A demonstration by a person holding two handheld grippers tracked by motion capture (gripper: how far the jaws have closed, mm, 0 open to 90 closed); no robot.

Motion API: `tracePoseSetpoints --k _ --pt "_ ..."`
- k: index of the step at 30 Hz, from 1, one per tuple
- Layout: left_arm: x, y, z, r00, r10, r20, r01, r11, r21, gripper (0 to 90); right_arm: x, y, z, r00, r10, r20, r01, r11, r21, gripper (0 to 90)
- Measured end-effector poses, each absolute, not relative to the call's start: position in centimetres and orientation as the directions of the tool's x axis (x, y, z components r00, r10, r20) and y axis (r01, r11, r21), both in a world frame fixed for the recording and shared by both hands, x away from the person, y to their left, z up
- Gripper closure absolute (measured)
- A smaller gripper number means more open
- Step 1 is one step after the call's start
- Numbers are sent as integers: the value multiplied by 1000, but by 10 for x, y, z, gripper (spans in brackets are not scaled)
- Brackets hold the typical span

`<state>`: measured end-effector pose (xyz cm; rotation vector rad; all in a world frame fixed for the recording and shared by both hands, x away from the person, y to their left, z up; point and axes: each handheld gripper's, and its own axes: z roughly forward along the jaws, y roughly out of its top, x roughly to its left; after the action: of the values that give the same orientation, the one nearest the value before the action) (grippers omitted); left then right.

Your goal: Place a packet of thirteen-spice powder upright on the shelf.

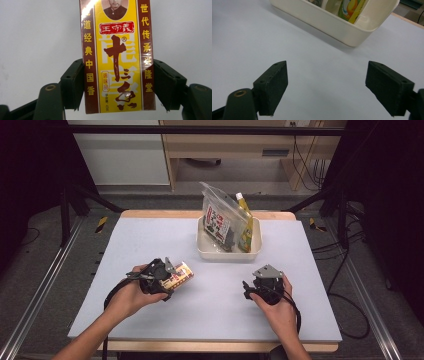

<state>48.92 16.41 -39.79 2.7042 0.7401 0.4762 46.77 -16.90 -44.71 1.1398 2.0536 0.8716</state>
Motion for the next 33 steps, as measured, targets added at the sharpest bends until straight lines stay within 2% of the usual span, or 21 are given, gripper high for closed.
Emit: tracePoseSetpoints --k 6,8,11,18,19,21,22,23,33 --pt "491 149 -397 825 507 249 400 -836 375 321 466 -170 -442 -433 884 -173 462 383 800 235" --pt "492 139 -397 830 495 259 385 -842 377 321 465 -169 -441 -444 880 -169 441 378 814 292" --pt "492 133 -398 834 487 258 374 -844 384 321 465 -168 -440 -447 881 -156 434 366 823 321" --pt "492 110 -405 853 444 276 317 -859 403 321 463 -166 -430 -497 867 -35 423 277 862 380" --pt "492 107 -406 855 438 278 308 -860 407 321 463 -165 -429 -502 864 -20 426 268 864 382" --pt "490 100 -406 861 428 274 290 -857 426 321 464 -165 -428 -521 850 77 457 201 866 385" --pt "490 100 -406 861 428 274 290 -857 426 321 464 -165 -428 -521 850 77 457 201 866 385" --pt "489 97 -406 863 425 275 282 -855 435 321 465 -164 -428 -536 832 147 481 158 862 386" --pt "486 78 -413 878 386 283 240 -866 439 321 470 -151 -425 -574 801 170 506 184 843 361"
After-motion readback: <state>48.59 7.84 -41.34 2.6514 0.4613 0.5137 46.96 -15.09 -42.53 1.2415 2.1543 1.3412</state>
